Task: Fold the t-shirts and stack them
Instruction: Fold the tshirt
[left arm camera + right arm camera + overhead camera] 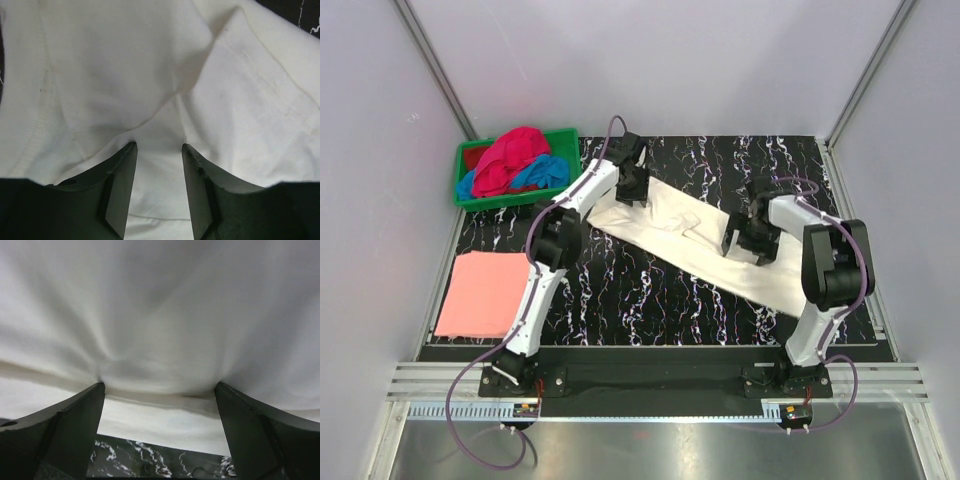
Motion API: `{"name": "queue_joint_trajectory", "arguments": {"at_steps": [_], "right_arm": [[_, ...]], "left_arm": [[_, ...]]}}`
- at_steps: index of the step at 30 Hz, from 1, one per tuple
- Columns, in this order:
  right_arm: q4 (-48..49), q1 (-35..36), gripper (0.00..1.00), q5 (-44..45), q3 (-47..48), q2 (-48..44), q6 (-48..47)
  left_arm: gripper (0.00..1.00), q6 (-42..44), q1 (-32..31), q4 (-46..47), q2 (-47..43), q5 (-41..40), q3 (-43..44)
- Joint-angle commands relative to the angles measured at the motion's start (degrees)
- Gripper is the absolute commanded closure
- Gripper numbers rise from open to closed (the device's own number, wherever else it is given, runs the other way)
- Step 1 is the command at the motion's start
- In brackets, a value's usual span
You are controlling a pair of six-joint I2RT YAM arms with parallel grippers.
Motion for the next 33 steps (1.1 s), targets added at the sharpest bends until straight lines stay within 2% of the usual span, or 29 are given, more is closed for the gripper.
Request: {"name": "queue_joint_trajectory", "arguments": {"at_steps": [1, 3, 6, 7, 9, 14, 17, 20, 22, 23, 29, 33], "right_arm": [[-1.01, 5.38, 0.00, -9.35, -7.85, -3.73, 9.30], [-0.74, 7.23, 0.00, -9.89, -7.95, -7.33, 12.38], [-2.92, 7.76, 0.00, -4.54, -3.48, -10.77, 9.94], [-5.11, 7.76, 0.00, -0.87, 0.80, -11.05, 7.84], [-6.18, 7.76, 0.00, 0.92, 4.43, -10.61, 0.63], [-3.73, 9.95, 0.00, -0.65, 11.64, -7.19, -13.95], [-0.57, 12.94, 0.00, -2.49, 15.42, -3.94, -19.51], [-0.30, 15.67, 0.00, -4.61, 22.44, 2.47, -21.01], [-0.21, 17.51, 0.00, -4.78, 27.79, 7.22, -21.19], [-0.30, 18.30, 0.00, -4.96, 29.65, 8.89, -23.10], [-0.83, 22.96, 0.05, -4.70, 42.31, 19.96, -26.90], [-1.96, 25.25, 0.06, -3.29, 50.13, 28.39, -27.96]], "left_arm": [[0.51, 9.17, 1.59, 3.01, 1.75, 1.41, 3.09], [0.51, 10.14, 2.38, 5.83, 1.23, 1.41, 3.61], [0.50, 8.92, 3.35, 8.74, -1.58, 2.64, 4.93], [0.49, 8.40, 3.52, 9.45, -2.98, 3.08, 5.02], [0.46, 6.99, 3.35, 11.55, -8.25, 4.05, 4.15], [0.42, 0.15, 3.35, 12.09, -20.64, 2.21, 0.03], [0.42, -5.03, 3.26, 12.79, -30.92, 1.15, -8.31], [0.43, -9.61, 3.26, 13.23, -45.30, 0.88, -20.78], [0.43, -11.29, 3.26, 14.55, -51.13, 2.46, -27.38], [0.43, -12.08, 2.91, 14.55, -56.56, 3.16, -33.67], [0.44, -14.27, -1.57, 6.91, -75.63, 1.78, -52.59], [0.45, -17.62, -4.38, 2.52, -86.74, 0.63, -62.10]]}}
